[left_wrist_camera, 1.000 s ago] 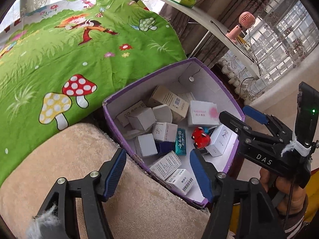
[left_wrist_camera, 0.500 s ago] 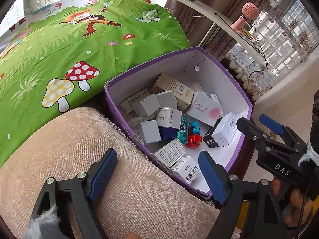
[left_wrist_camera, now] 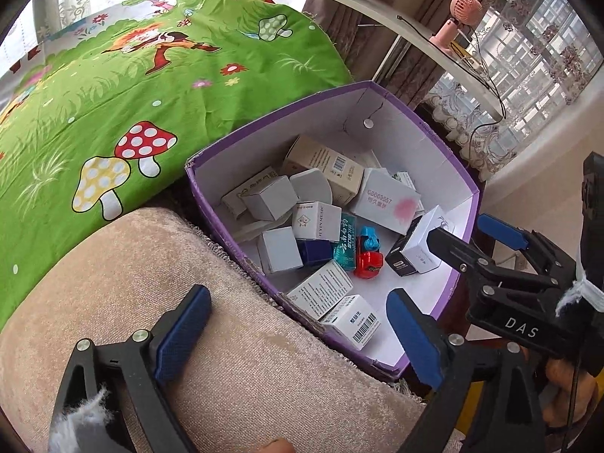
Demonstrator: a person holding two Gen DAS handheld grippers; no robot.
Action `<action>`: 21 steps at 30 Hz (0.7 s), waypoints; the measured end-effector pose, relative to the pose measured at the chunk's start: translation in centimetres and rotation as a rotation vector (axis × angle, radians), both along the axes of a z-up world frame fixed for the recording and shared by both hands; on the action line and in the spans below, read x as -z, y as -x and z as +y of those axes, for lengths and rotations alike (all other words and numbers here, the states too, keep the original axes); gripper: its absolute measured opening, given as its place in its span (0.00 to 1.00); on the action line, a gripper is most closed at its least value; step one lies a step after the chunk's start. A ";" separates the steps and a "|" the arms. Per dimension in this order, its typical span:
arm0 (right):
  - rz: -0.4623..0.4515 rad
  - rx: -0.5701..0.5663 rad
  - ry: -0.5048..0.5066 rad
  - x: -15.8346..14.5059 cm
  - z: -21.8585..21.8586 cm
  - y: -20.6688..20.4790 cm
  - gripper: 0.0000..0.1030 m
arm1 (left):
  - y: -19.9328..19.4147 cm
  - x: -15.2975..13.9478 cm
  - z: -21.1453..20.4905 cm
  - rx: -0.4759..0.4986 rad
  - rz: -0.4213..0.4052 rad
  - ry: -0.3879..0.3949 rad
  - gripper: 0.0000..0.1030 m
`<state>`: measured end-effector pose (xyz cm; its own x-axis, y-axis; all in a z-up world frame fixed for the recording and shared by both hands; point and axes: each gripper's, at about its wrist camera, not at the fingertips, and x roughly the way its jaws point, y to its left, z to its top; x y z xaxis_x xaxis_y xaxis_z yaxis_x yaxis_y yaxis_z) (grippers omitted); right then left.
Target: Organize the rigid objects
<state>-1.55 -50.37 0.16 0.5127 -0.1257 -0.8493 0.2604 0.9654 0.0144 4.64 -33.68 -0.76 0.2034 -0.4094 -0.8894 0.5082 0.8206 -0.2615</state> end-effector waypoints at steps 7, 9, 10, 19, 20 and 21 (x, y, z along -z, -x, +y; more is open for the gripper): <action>0.008 -0.010 0.009 0.1 0.3 0.0 0.88 | 0.0 0.0 0.0 0.003 -0.001 -0.003 0.92; 0.009 -0.014 0.011 0.1 0.4 0.0 0.88 | 0.0 0.0 0.0 0.003 -0.001 -0.003 0.92; 0.011 -0.015 0.010 0.1 0.4 0.0 0.88 | 0.0 0.0 0.0 0.003 -0.001 -0.003 0.92; 0.017 -0.017 0.009 0.3 0.4 -0.1 0.88 | 0.0 0.0 0.0 0.003 -0.001 -0.003 0.92; 0.017 -0.017 0.009 0.3 0.4 -0.1 0.88 | 0.0 0.0 0.0 0.003 -0.001 -0.003 0.92; 0.017 -0.018 0.010 0.3 0.4 -0.1 0.88 | 0.0 0.0 0.0 0.003 -0.001 -0.004 0.92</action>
<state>-1.47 -49.95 -0.18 0.5004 -0.1253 -0.8567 0.2435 0.9699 0.0004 4.67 -33.69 -0.76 0.2032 -0.4069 -0.8906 0.5113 0.8198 -0.2579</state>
